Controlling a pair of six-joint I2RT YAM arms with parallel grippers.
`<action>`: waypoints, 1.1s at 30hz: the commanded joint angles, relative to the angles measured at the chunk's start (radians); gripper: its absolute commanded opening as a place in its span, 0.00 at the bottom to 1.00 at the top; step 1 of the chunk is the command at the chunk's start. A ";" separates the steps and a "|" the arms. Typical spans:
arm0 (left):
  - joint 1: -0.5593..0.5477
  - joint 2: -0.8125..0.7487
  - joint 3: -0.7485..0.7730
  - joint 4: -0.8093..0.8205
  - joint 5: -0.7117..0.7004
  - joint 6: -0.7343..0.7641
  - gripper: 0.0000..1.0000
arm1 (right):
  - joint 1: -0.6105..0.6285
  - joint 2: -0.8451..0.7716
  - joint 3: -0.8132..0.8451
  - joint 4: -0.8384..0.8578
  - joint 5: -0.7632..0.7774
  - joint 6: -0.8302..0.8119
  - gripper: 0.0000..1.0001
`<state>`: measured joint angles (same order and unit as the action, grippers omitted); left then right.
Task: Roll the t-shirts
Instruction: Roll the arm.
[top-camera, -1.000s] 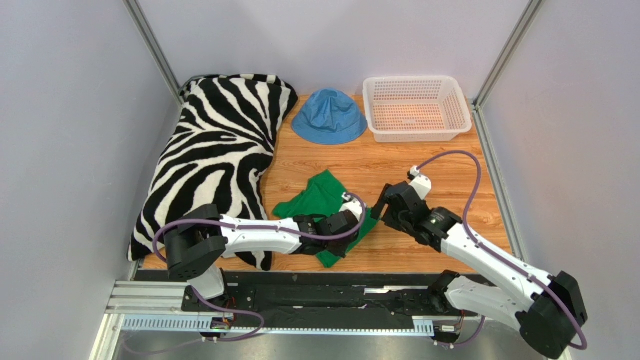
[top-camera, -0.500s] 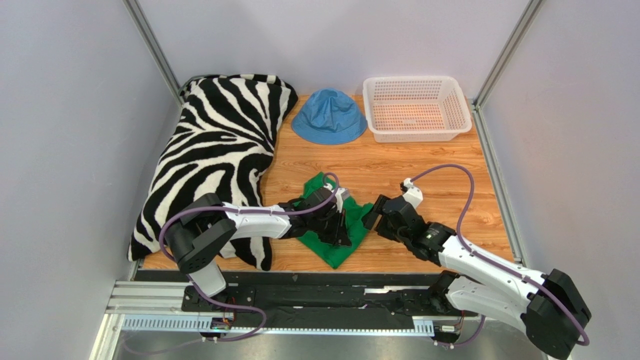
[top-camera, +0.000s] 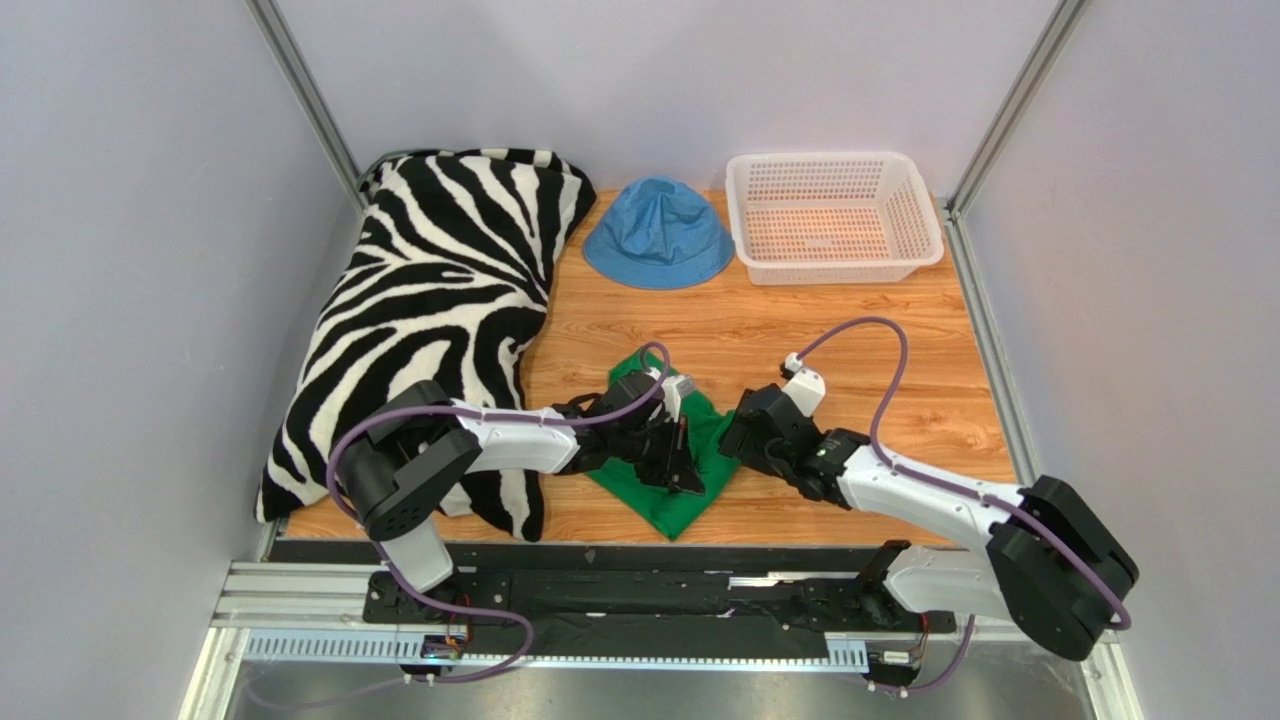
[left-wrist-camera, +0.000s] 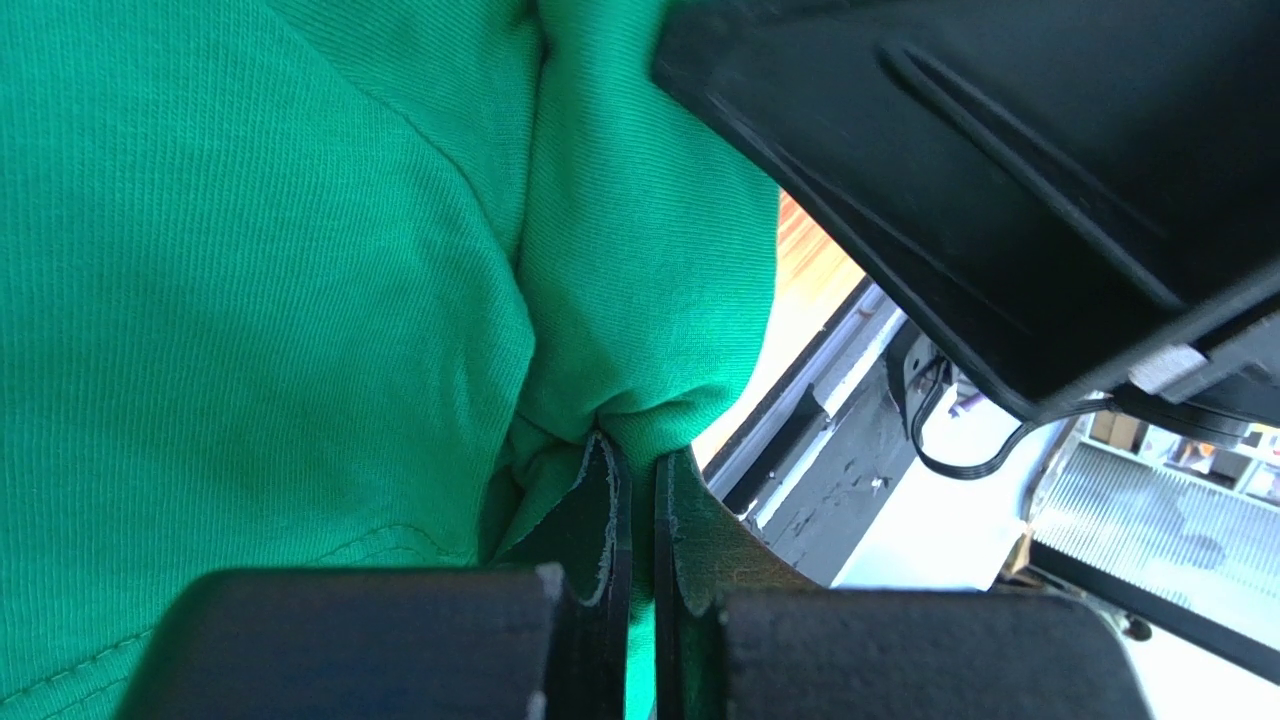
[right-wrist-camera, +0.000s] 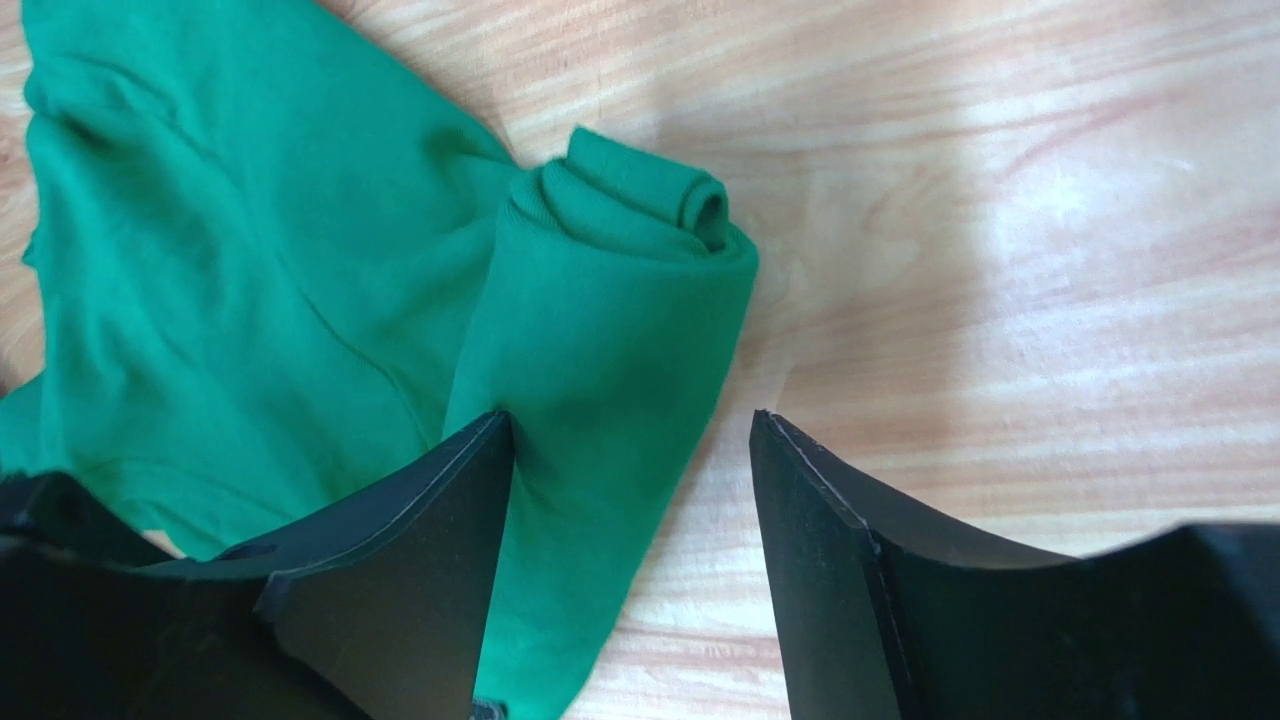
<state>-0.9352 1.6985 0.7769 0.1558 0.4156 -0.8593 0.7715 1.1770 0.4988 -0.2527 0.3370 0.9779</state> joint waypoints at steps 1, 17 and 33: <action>-0.002 0.018 -0.021 -0.009 0.055 0.005 0.00 | -0.018 0.070 0.082 0.012 0.056 -0.018 0.62; -0.046 -0.243 0.012 -0.209 -0.156 0.169 0.39 | -0.023 0.299 0.380 -0.433 0.068 0.001 0.00; -0.542 -0.123 0.270 -0.472 -1.201 0.402 0.53 | -0.037 0.478 0.537 -0.568 -0.032 -0.022 0.00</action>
<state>-1.4170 1.4559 0.9283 -0.2459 -0.5022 -0.5545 0.7410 1.6108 0.9997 -0.7650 0.3389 0.9699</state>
